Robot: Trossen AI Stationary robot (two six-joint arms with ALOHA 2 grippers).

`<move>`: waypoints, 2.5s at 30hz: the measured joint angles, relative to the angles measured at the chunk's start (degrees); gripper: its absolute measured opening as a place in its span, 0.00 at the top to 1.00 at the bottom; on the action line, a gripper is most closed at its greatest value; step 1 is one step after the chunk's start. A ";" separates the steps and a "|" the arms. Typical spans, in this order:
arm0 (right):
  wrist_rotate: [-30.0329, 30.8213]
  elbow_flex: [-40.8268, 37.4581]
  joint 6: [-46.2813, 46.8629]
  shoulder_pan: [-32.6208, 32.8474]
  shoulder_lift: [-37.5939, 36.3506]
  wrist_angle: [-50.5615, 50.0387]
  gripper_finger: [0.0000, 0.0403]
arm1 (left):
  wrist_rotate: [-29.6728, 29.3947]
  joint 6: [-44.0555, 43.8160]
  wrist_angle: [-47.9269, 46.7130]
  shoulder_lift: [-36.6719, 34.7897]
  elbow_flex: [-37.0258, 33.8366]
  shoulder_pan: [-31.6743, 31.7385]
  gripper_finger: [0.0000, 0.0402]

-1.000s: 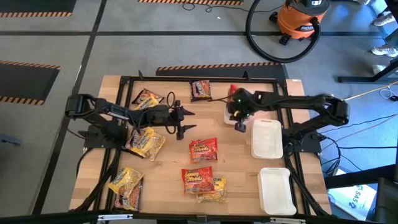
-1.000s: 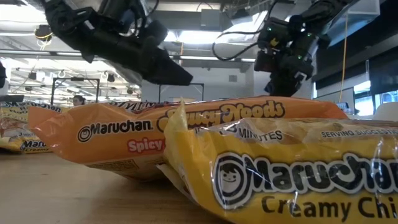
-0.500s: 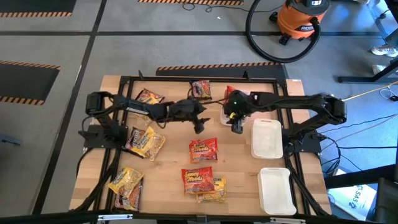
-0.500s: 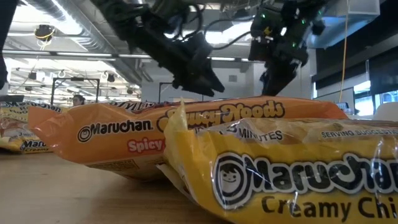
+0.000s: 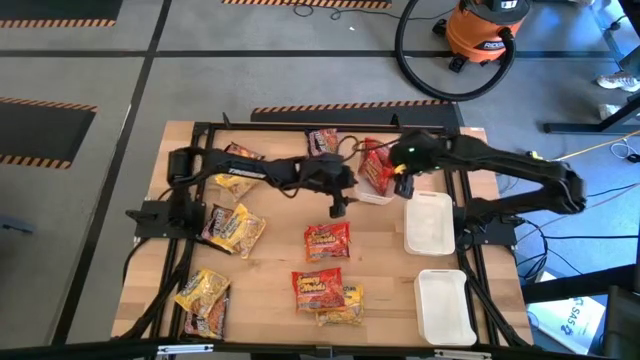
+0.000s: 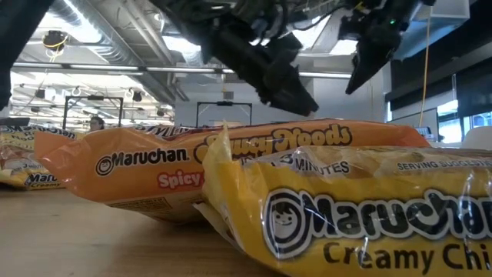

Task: Sort Maruchan noodles
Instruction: Adjust the orange noodle pack in the white bin

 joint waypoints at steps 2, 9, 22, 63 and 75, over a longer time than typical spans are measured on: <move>-0.02 -1.14 0.42 -0.89 -2.43 0.77 0.51 | 0.17 2.84 -4.11 2.03 3.53 0.14 0.35; -0.02 -5.16 1.12 -3.01 -5.07 5.37 0.51 | 1.48 7.00 -10.87 8.52 11.85 2.05 0.35; -0.04 -11.35 2.92 -2.90 -4.10 13.58 0.51 | 3.82 7.35 -12.84 14.67 16.28 2.91 0.44; -1.47 -5.52 5.98 -9.95 4.14 14.55 0.33 | 6.58 14.97 -21.83 13.34 16.17 1.16 0.99; -5.70 -5.50 5.73 -11.58 14.80 22.95 0.33 | 6.94 15.90 -21.63 13.36 16.12 1.25 0.99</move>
